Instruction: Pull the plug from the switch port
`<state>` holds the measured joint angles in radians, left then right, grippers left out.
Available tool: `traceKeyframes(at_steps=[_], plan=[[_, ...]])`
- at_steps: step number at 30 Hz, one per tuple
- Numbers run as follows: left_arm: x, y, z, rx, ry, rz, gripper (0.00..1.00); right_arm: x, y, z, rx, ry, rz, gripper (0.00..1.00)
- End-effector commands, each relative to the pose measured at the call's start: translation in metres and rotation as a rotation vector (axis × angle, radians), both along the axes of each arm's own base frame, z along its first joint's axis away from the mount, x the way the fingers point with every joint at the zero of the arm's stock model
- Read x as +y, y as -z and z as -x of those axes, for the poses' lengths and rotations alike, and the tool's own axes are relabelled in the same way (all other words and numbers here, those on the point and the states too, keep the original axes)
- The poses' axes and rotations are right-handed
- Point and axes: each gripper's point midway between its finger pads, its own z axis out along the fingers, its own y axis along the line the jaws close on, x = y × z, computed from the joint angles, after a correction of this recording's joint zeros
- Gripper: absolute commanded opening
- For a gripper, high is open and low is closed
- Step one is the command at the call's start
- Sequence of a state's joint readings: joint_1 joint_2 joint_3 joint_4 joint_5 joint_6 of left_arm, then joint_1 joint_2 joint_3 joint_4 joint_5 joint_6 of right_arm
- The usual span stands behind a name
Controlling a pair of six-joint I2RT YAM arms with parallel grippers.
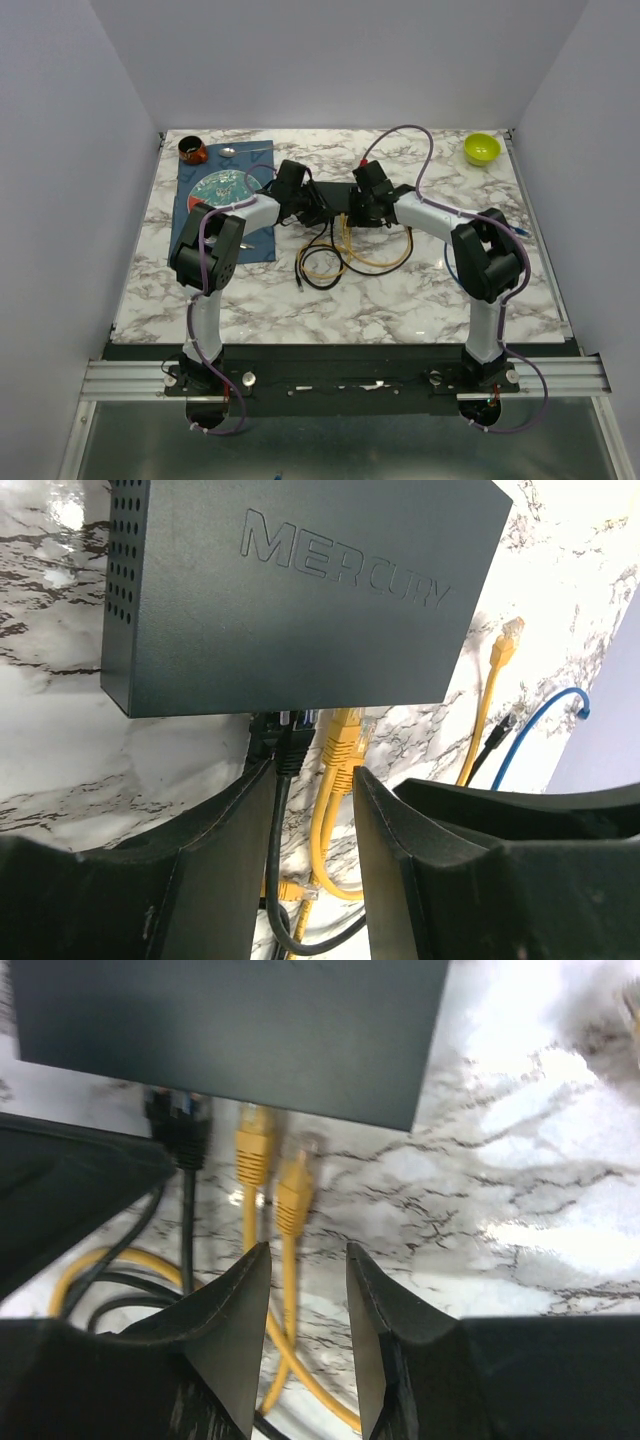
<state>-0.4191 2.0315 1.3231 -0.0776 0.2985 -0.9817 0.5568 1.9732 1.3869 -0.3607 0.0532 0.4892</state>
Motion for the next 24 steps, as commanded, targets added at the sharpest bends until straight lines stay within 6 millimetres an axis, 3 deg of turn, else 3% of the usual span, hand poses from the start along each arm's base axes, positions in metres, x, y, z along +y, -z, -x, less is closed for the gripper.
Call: traceKeyframes(at_steps=[1, 12, 24], plan=[[0.007, -0.011, 0.001, -0.020, -0.017, 0.007, 0.51, 0.006, -0.028, -0.011, -0.073, -0.007, 0.014, 0.45], [0.015, -0.007, 0.005, -0.010, -0.025, 0.002, 0.51, 0.010, 0.004, -0.014, -0.027, -0.026, 0.085, 0.45], [0.018, -0.006, 0.005, -0.007, -0.029, 0.004, 0.51, 0.005, 0.035, 0.003, 0.048, -0.050, 0.173, 0.44]])
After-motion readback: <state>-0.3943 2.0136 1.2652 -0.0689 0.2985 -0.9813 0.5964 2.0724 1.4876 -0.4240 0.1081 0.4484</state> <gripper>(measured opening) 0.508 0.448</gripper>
